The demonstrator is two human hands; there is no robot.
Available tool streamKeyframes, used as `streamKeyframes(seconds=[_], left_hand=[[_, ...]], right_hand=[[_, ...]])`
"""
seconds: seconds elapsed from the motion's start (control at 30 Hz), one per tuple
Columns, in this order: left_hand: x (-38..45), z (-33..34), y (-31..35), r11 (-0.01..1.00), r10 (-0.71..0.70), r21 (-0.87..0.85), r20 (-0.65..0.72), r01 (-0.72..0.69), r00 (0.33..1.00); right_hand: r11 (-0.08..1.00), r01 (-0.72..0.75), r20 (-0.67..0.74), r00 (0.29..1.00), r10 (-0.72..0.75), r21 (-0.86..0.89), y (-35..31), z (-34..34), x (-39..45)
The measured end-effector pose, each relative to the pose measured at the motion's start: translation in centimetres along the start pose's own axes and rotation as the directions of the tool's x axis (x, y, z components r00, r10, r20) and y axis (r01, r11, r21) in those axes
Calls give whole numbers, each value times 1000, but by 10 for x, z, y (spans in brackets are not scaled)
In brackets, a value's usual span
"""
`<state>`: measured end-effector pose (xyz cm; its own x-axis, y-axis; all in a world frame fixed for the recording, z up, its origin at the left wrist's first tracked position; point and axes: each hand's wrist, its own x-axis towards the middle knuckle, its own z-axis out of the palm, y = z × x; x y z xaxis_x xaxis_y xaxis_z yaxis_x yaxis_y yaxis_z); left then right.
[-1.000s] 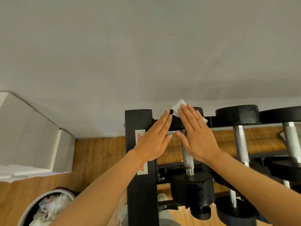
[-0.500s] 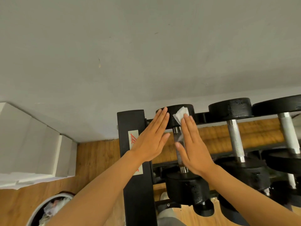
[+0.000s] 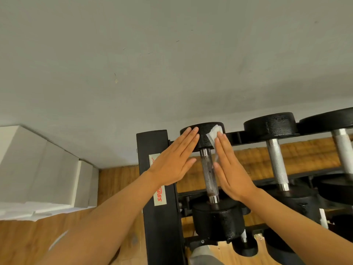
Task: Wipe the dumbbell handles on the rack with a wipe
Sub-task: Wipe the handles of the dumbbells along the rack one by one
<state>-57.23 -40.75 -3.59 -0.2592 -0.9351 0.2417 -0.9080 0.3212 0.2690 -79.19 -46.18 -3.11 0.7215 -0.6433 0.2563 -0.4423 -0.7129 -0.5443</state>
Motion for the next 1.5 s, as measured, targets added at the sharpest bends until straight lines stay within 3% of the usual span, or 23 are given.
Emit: streamKeyframes(seconds=[0.17,0.37,0.5,0.63,0.87,1.03,1.17,1.37,1.5], left_hand=[[2,-1,-12,980,114,160,16,-115,993],[5,-12,-22,950,202,233,43,-206,978],[4,-17,-17,958,187,211,49,-193,981],[3,-20,-12,964,156,212,37,-160,987],[4,-25,-7,976,101,186,71,-112,992],[0,-23,1,984,33,176,50,-41,998],[-2,-23,-4,983,68,167,49,-75,996],[-1,-24,-3,992,69,103,29,-72,997],[0,-21,-2,992,73,104,0,-73,997]], right_hand=[[997,15,19,1000,-17,72,2,-18,34],[993,19,71,997,-28,119,-2,-14,1],[991,90,119,988,-102,101,14,-26,17],[981,44,144,987,-72,189,18,-34,48],[965,86,8,996,-91,248,30,-36,42],[954,288,-11,958,-288,83,46,-39,20],[853,519,144,849,-508,-51,44,-30,-8],[775,567,334,814,-476,-279,37,-19,14],[620,695,461,712,-529,-363,30,-14,28]])
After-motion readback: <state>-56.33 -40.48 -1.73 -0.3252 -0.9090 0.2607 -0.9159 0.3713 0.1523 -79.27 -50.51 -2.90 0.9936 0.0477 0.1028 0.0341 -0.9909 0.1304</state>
